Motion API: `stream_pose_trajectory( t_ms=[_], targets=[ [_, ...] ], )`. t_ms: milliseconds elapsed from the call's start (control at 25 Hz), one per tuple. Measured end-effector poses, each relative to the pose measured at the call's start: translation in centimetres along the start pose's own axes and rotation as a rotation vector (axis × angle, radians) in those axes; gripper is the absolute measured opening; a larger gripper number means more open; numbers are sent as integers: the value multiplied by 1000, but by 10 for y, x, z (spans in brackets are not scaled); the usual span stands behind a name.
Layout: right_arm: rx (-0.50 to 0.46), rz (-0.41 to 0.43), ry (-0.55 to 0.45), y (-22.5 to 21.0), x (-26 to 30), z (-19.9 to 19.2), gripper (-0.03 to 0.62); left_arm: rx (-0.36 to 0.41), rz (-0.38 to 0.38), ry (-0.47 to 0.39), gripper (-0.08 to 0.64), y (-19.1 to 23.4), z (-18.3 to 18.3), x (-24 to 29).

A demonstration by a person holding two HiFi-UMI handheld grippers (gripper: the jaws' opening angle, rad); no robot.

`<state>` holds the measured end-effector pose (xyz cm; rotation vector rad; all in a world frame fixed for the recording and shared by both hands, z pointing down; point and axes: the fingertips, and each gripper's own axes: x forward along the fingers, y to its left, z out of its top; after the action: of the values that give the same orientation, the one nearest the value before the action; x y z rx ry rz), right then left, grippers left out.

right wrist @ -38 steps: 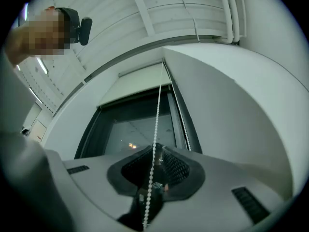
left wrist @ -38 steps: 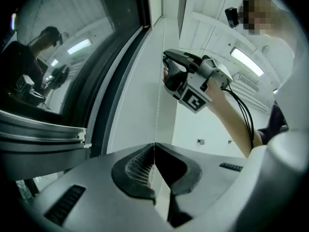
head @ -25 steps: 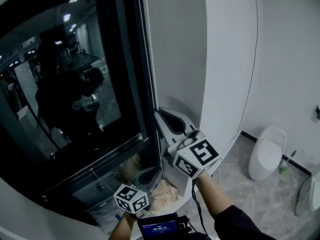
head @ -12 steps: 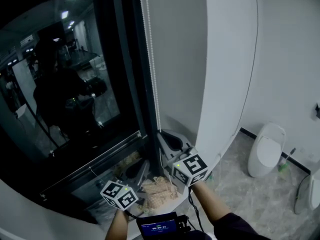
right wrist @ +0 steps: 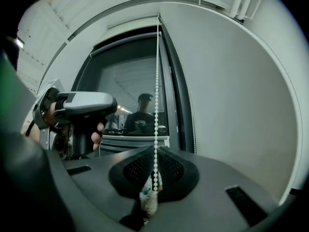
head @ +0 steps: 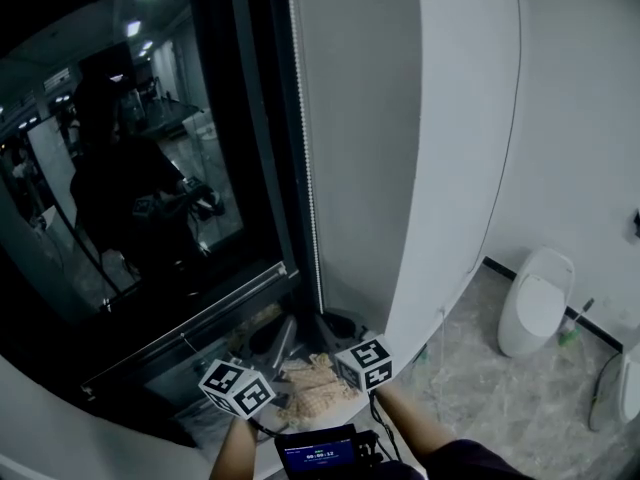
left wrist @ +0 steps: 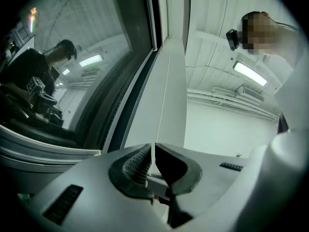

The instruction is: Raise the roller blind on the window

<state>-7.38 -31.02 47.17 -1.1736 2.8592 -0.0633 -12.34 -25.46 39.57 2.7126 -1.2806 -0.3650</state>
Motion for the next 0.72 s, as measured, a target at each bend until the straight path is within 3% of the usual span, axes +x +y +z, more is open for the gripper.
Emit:
stream_pose_trajectory(
  t_ms=[120,240,360,520,600,720],
  targets=[
    [-26,-27,-46,1,-6,17,26,9,1,-9,8,0,6,1],
    [-33,-111,-113,-6,-24,36,171,24,0,-14,8,-4,12,4],
    [-21,-138,-179,-12,-41,53,192,28,-7,-17,8,-5,15,8],
    [-58,-57,-234,10,-54,91,174,50,-14,-21,8,-9,18,15],
    [-102,-46,-255,18,-58,111,28,84,-11,-25,8,-15,24,18],
    [-134,-36,-285,23,-60,127,9,122,-14,-38,8,-23,34,20]
  ],
)
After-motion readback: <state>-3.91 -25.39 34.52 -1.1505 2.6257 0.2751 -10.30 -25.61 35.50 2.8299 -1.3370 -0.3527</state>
